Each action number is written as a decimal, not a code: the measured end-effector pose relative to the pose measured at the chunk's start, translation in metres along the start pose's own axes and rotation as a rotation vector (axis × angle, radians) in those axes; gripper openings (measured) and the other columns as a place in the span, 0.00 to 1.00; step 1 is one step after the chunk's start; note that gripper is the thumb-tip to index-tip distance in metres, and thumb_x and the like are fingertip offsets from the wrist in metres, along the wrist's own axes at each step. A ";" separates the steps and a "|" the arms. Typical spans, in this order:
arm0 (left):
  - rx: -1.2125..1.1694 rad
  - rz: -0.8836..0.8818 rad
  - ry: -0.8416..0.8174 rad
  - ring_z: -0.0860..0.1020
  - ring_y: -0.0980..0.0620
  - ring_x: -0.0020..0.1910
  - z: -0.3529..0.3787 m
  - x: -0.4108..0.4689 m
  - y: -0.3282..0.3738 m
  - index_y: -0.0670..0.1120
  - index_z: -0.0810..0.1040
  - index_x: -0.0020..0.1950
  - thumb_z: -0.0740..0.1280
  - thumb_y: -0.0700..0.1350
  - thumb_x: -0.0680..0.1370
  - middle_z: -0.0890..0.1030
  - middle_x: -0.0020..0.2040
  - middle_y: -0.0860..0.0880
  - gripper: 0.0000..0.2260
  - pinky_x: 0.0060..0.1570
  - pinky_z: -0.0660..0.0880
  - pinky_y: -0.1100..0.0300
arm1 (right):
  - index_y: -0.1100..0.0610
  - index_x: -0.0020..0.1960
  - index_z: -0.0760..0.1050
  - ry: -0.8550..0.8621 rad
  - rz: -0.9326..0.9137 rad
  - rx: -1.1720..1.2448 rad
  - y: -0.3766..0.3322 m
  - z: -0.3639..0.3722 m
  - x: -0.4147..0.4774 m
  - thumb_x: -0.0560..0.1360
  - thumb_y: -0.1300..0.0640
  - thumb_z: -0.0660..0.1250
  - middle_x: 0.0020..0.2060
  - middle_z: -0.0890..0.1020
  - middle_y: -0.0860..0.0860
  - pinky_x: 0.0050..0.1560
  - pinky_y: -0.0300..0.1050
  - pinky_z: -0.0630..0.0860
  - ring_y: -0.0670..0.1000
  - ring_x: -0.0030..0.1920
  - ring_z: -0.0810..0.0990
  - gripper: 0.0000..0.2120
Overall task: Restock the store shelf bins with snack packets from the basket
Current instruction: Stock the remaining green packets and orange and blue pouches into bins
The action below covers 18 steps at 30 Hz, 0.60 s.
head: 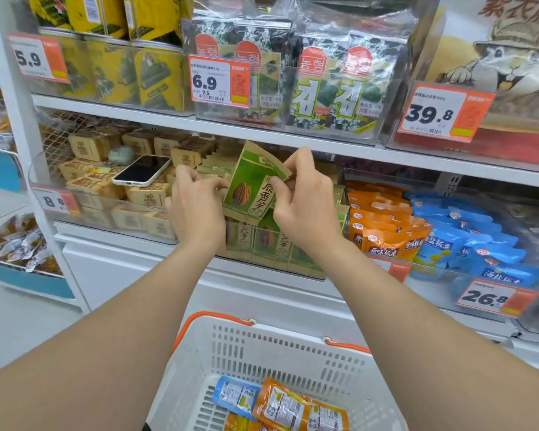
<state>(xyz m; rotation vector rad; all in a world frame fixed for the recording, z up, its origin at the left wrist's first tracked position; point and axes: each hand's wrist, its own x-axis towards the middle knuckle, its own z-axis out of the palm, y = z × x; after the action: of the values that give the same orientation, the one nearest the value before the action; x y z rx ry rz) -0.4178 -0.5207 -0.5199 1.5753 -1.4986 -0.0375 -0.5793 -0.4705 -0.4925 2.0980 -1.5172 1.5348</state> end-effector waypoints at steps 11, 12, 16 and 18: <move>-0.265 0.026 -0.008 0.72 0.50 0.48 0.004 0.015 -0.006 0.53 0.88 0.54 0.70 0.41 0.81 0.71 0.49 0.52 0.09 0.51 0.73 0.53 | 0.56 0.49 0.65 0.017 -0.172 -0.268 -0.006 0.016 -0.002 0.76 0.70 0.67 0.38 0.74 0.51 0.29 0.54 0.71 0.57 0.34 0.72 0.14; -0.291 0.046 -0.026 0.72 0.51 0.48 0.004 0.015 -0.007 0.52 0.88 0.55 0.69 0.40 0.82 0.71 0.50 0.51 0.10 0.51 0.72 0.55 | 0.56 0.49 0.65 -0.001 -0.187 -0.320 -0.006 0.018 -0.004 0.75 0.70 0.69 0.37 0.74 0.51 0.31 0.53 0.71 0.56 0.34 0.71 0.15; -0.327 0.081 -0.037 0.74 0.51 0.49 0.004 0.014 -0.010 0.50 0.87 0.55 0.67 0.37 0.82 0.73 0.51 0.49 0.11 0.51 0.69 0.59 | 0.53 0.50 0.66 -0.035 -0.181 -0.454 -0.008 0.025 -0.005 0.73 0.68 0.72 0.37 0.72 0.46 0.43 0.53 0.71 0.54 0.38 0.70 0.17; -0.348 0.076 -0.005 0.75 0.51 0.49 0.003 0.012 -0.011 0.49 0.85 0.55 0.66 0.37 0.82 0.74 0.52 0.50 0.11 0.52 0.70 0.59 | 0.53 0.55 0.68 -0.054 -0.158 -0.413 -0.009 0.027 -0.002 0.75 0.65 0.70 0.39 0.74 0.45 0.48 0.54 0.71 0.53 0.41 0.72 0.15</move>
<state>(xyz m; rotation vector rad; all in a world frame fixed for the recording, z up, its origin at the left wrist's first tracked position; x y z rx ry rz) -0.4081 -0.5341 -0.5218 1.2402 -1.4641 -0.2457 -0.5554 -0.4814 -0.5033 1.9715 -1.4893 1.0150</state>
